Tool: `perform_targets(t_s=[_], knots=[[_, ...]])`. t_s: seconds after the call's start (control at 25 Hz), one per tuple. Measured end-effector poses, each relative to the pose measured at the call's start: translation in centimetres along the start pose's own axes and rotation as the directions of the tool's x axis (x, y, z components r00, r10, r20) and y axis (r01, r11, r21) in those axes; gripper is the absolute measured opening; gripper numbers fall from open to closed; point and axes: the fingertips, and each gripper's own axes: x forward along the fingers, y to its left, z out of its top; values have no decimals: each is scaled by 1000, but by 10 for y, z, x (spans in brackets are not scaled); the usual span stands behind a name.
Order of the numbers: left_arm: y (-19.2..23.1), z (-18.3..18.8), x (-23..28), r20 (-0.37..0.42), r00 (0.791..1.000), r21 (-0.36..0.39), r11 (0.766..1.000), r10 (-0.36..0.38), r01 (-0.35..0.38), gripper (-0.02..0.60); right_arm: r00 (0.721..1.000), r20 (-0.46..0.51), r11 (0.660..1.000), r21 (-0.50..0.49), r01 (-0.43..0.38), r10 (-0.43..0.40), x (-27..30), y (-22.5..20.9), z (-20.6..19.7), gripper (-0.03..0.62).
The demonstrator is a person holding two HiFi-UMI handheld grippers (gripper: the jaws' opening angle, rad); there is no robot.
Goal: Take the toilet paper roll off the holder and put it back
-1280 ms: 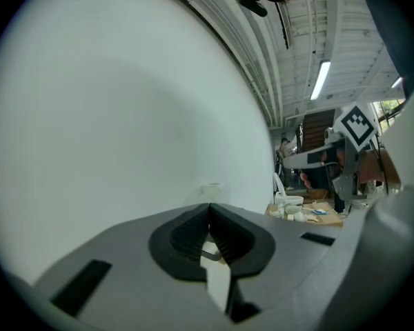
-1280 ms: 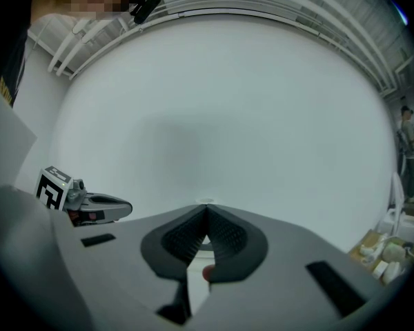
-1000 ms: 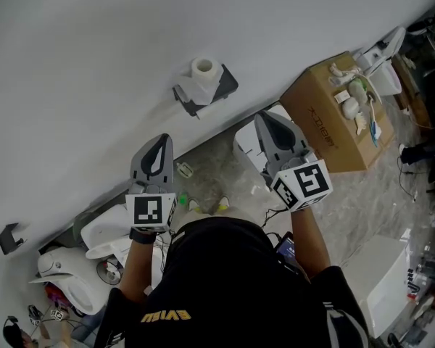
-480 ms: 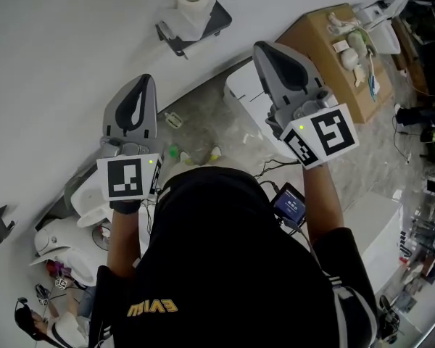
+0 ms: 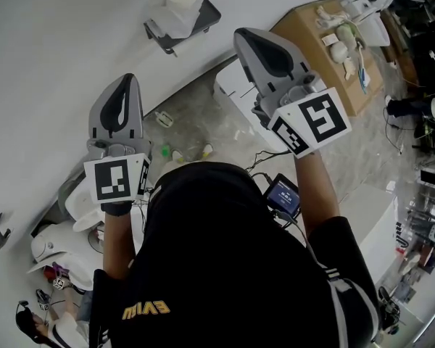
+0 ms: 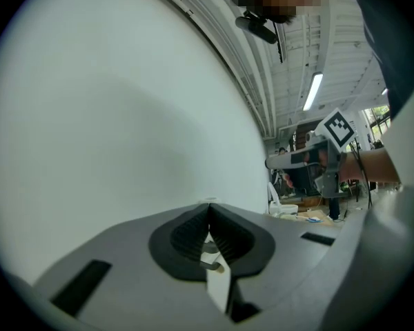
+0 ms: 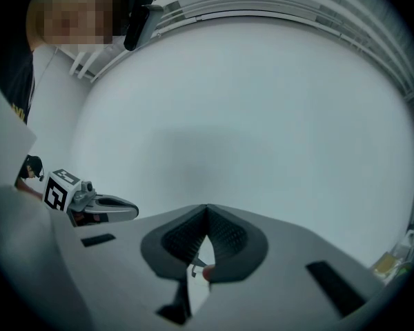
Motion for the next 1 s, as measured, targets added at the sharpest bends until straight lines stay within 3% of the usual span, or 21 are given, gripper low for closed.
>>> perform_targets(t_s=[0.2, 0.36, 0.56, 0.72, 0.84, 1.0], knots=[[7, -1, 0, -4, 1000, -2, 1000, 4, -4, 11, 1000, -10, 1000, -11, -2, 2, 6, 2, 0, -8], [11, -23, -2, -48, 999, -10, 1000, -6, 5, 11, 1000, -25, 1000, -25, 11, -11, 10, 0, -4, -8], [29, -80, -19, -138, 990, -43, 999, 13, -19, 11, 996, -72, 998, -46, 42, -46, 16, -8, -17, -8], [49, -143, -43, -225, 973, 14, 999, 49, -47, 11, 994, -107, 1000, 12, 24, -22, 19, -9, -36, -8], [43, -209, -66, -349, 937, 93, 996, 32, 1, 11, 991, -132, 998, 62, 16, -7, 7, -9, -41, -8], [18, -309, -100, -548, 836, 194, 967, -31, 163, 11, 982, -185, 996, 79, 52, -37, -16, -13, -49, -8]])
